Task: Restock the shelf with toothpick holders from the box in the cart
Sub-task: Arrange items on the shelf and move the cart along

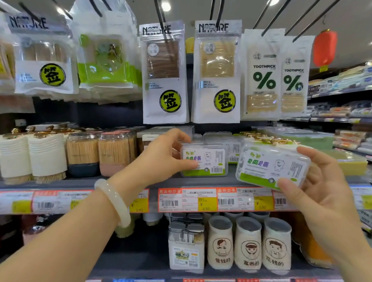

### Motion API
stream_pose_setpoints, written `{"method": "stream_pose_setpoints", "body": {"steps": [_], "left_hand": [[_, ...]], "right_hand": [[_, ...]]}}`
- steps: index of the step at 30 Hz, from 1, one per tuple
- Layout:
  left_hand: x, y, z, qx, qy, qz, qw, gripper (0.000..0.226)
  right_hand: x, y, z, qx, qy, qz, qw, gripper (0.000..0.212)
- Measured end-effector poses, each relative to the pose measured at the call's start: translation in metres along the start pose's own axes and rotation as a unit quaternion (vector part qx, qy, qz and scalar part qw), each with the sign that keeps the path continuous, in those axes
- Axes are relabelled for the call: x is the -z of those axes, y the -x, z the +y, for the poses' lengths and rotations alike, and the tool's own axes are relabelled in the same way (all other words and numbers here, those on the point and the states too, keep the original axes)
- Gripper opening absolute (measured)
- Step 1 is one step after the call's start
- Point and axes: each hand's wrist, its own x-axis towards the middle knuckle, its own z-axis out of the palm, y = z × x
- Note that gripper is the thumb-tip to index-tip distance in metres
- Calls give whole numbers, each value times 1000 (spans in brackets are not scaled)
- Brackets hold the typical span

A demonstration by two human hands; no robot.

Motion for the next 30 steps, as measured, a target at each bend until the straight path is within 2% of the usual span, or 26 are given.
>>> {"method": "stream_pose_setpoints", "body": {"steps": [4,8,11,15,18,22,30], "left_hand": [[-6,-2,2,11,-2,28,1000,45],[-12,-6,9,1,11,13,1000,34],[-22,-10,15,-37,-64,32,997,33],[-32,-17,17,-76,-202,85,973,40],[-34,-23,19,-87,-251,89,960,44],[-37,-33,20,-83,-268,76,957,44],[-43,-46,13,-43,-244,75,966,38]], "right_hand": [[18,-3,2,-12,-21,22,999,49],[27,-5,5,-35,-29,12,999,51],[28,-6,4,-43,-31,2,999,53],[29,-6,2,-51,-36,-10,998,54],[31,-7,2,-50,-50,-22,997,52],[33,-8,4,-47,-54,-50,996,71],[34,-8,7,-37,-58,-52,996,71]]}}
